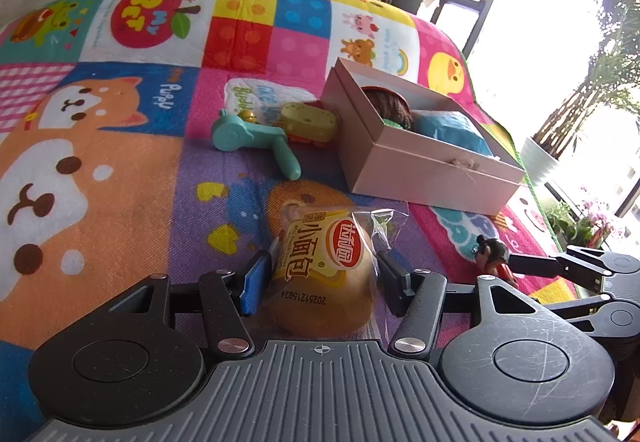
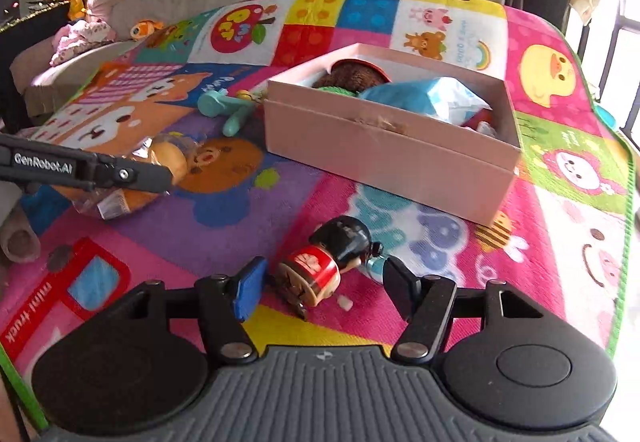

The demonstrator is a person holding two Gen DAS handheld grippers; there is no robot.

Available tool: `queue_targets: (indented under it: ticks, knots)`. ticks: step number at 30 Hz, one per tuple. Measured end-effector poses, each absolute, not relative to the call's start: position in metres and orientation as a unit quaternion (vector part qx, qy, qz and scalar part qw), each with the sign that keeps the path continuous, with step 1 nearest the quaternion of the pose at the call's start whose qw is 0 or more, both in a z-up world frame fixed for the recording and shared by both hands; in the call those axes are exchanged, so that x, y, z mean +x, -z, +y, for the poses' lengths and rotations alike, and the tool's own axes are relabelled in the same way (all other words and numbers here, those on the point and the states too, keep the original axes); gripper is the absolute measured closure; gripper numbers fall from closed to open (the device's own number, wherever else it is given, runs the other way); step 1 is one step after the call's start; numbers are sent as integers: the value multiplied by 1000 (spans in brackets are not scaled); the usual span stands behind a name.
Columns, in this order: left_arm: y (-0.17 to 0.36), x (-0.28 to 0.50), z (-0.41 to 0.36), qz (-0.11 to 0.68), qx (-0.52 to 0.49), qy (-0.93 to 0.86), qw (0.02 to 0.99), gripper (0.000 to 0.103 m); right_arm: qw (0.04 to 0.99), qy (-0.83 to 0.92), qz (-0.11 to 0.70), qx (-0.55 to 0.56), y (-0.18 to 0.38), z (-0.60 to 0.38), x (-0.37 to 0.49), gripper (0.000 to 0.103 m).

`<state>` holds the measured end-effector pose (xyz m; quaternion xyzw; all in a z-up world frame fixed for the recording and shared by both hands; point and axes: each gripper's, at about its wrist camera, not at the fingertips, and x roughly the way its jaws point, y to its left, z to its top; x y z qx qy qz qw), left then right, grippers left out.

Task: Organize objects

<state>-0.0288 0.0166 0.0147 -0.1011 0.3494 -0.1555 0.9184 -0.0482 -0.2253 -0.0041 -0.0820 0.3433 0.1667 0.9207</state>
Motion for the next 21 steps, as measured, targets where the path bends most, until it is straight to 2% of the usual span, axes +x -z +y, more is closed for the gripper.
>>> queue_targets:
  ticks: [6,13,14,16,18,21]
  knots:
    - [-15,-29,17,349,-100,155,919,41,927,-160,333,-59,-3,-237,-53,26]
    - [-15,-30,13,348,-84,154,921,41,929,-138,343,-21,-1,-231,-33,25]
    - [-16,-30,12,349,-79,154,921,41,928,-134,347,-17,0,-231,-31,29]
    - [-17,-32,9,351,-65,154,922,41,924,-138,357,-14,3,-230,-29,61]
    - [-19,-34,5,351,-50,155,922,42,925,-144,352,-13,1,-230,-34,70]
    - [-32,-35,2,341,-51,177,922,43,932,-151,330,-8,-8,-235,-49,70]
